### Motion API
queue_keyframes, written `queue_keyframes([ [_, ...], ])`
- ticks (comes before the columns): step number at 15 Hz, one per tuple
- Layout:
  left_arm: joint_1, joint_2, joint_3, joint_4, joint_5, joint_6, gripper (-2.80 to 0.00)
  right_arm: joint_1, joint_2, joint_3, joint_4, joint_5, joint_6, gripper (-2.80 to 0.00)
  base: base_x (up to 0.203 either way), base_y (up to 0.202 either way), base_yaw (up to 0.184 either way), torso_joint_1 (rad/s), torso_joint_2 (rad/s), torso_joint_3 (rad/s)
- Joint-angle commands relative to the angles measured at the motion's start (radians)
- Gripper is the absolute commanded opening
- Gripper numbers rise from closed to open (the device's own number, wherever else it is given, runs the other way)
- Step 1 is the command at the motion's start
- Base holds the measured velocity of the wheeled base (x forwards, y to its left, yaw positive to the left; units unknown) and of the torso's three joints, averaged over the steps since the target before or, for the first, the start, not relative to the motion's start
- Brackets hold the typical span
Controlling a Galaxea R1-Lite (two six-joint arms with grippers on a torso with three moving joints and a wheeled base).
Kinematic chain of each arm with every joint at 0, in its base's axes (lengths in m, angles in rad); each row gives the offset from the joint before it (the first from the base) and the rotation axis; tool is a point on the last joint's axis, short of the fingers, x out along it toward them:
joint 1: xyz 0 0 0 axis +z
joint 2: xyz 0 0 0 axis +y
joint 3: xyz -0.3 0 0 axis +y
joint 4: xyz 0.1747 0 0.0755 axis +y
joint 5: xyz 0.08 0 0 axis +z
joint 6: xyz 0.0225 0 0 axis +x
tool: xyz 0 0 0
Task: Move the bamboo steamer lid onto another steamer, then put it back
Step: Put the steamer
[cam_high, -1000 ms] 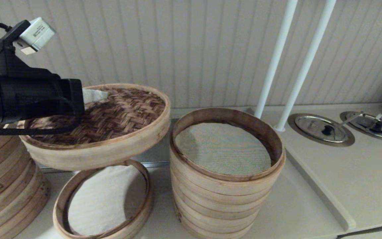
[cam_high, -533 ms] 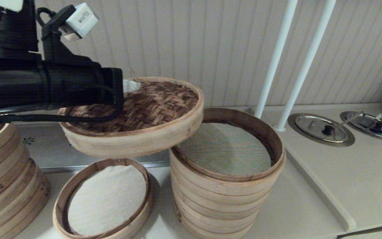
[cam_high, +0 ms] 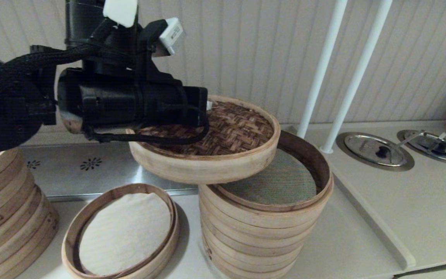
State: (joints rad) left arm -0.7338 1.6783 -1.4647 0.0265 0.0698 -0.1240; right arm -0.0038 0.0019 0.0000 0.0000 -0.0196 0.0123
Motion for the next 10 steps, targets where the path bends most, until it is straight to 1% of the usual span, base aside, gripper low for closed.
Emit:
queue_keyframes([
  [1, -0.041, 0.070, -0.036, -0.005, 0.020, -0.004, -2.80, 0.001, 0.000, 0.003, 0.000, 0.000, 0.000, -2.80, 0.000, 0.000, 0.000, 0.000, 0.00, 0.000],
  [5, -0.085, 0.147, -0.112, -0.005, 0.047, -0.032, -2.80, 0.001, 0.000, 0.003, 0.000, 0.000, 0.000, -2.80, 0.000, 0.000, 0.000, 0.000, 0.00, 0.000],
  [10, -0.143, 0.220, -0.175, -0.005, 0.094, -0.043, -2.80, -0.001, 0.000, 0.003, 0.000, 0.000, 0.000, -2.80, 0.000, 0.000, 0.000, 0.000, 0.00, 0.000],
])
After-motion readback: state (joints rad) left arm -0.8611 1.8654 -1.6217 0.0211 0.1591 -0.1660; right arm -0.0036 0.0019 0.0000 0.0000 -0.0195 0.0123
